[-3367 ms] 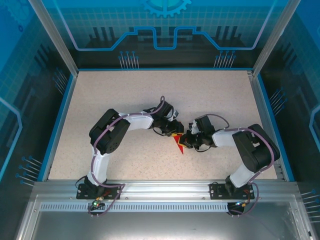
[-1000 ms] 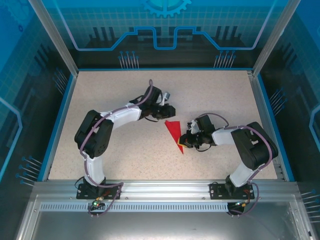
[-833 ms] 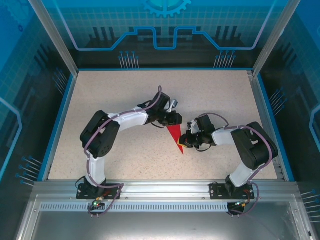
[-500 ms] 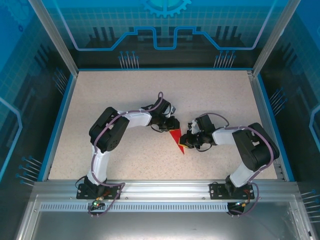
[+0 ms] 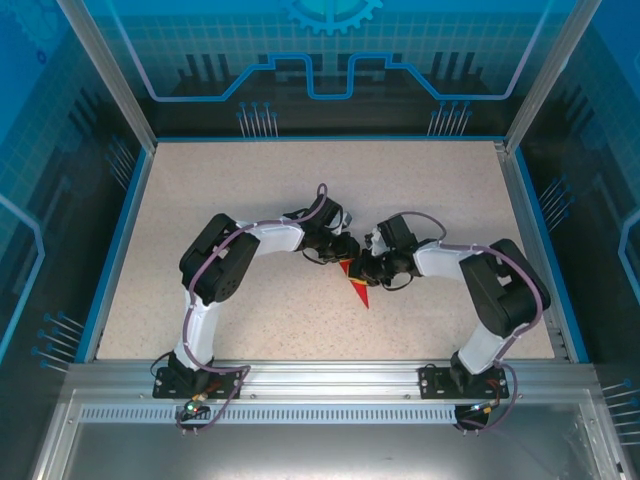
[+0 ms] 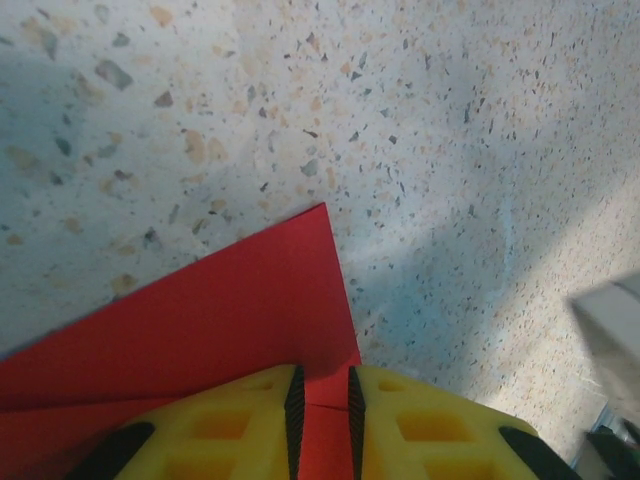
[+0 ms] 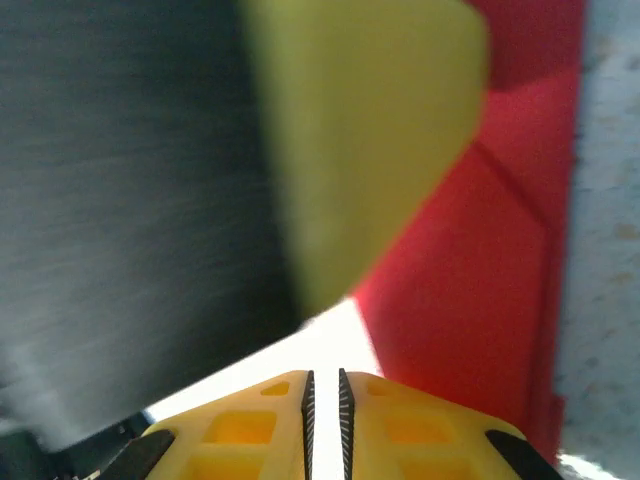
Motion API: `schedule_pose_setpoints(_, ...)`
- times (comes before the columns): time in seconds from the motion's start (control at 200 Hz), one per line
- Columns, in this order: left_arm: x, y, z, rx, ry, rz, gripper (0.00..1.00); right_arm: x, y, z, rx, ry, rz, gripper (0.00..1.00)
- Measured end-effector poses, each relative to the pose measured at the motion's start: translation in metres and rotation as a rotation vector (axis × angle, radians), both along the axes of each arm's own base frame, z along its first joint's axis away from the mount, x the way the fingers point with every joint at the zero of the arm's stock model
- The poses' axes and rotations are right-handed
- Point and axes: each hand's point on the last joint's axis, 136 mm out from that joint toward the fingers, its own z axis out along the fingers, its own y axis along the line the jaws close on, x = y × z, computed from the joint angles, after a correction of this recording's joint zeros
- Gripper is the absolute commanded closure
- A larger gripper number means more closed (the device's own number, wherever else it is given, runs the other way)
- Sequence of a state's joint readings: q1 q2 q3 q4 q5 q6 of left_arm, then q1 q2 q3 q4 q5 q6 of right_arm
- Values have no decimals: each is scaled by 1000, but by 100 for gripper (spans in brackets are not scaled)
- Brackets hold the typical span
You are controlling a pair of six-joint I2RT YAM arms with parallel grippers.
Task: Fold a paper plane with a square sheet of paper (pick it up from the middle)
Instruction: Fold the wing for the fifth time at the center of the table.
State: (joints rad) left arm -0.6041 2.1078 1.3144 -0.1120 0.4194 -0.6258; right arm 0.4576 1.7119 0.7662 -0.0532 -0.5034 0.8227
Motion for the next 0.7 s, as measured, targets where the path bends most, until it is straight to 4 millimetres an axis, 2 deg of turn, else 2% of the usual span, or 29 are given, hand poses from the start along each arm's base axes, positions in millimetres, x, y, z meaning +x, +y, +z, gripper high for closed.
schedule_pose_setpoints(0.065,0,0,0,0,0,0,79,-2,-1,-8,-6,17,1,83)
schedule_pose_setpoints(0.325,1,3,-2,-23,7,6,80,-10,-5,-8,17,-34,7,79)
schedule_pose_setpoints(0.7,2,4,-1,-61,21,14,79,-64,-30,-1,7,7,8,72)
